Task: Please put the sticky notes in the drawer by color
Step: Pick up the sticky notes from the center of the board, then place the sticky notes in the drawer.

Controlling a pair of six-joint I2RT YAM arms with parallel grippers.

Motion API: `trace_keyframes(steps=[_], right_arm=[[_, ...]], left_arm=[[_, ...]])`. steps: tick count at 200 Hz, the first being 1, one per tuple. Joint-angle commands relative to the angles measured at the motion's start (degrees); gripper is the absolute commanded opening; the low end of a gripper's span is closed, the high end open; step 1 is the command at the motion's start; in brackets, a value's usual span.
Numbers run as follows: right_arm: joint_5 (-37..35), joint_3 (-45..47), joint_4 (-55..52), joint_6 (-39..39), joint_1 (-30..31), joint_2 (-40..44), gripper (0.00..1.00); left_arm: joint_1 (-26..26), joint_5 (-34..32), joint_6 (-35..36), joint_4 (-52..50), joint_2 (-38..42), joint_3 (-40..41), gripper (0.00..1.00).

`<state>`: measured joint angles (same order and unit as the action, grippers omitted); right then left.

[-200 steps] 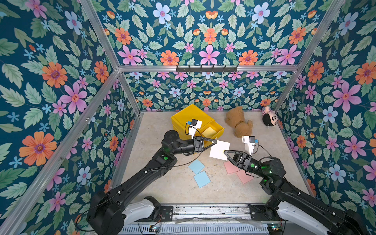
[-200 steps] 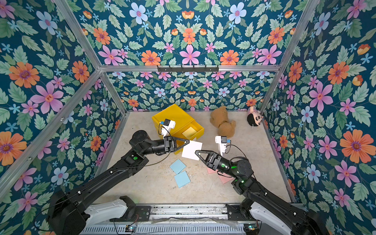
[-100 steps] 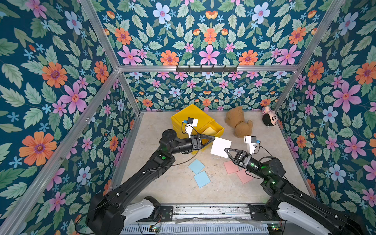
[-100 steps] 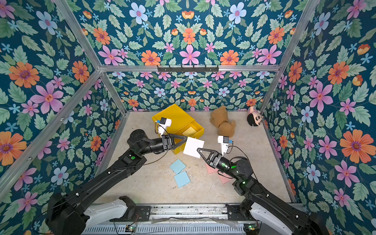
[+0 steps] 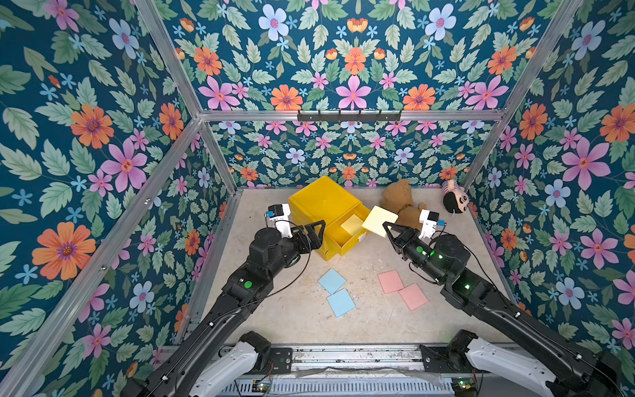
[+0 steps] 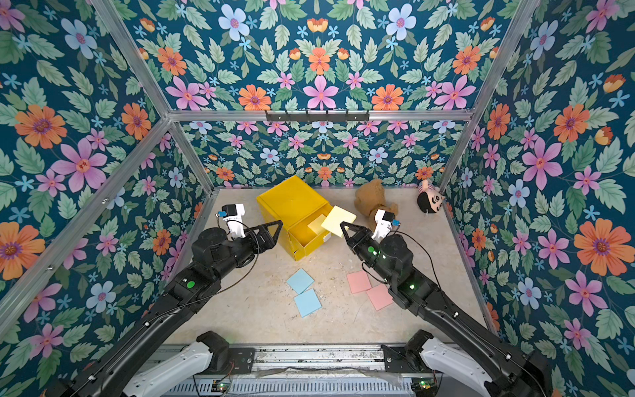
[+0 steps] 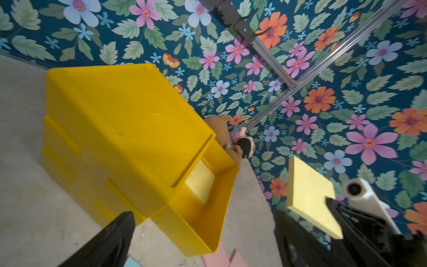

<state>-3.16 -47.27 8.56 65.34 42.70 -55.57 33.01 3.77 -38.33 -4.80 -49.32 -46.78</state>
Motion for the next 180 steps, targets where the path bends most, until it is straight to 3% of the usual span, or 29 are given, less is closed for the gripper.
trace_keyframes(steps=[1, 62, 180], right_arm=[[-3.3, -4.9, -11.0, 4.5, 0.1, -5.3, 0.00], [0.4, -14.4, -12.3, 5.8, 0.1, -18.1, 0.00], [3.7, -24.3, -14.0, 5.5, 0.1, -30.9, 0.00]], left_arm=[[-0.1, -5.2, 2.8, 2.6, 0.3, 2.5, 1.00], [-0.1, -6.3, 5.4, 2.1, 0.1, 3.6, 1.00], [-0.1, -4.9, 6.1, 0.8, 1.1, 4.9, 1.00]])
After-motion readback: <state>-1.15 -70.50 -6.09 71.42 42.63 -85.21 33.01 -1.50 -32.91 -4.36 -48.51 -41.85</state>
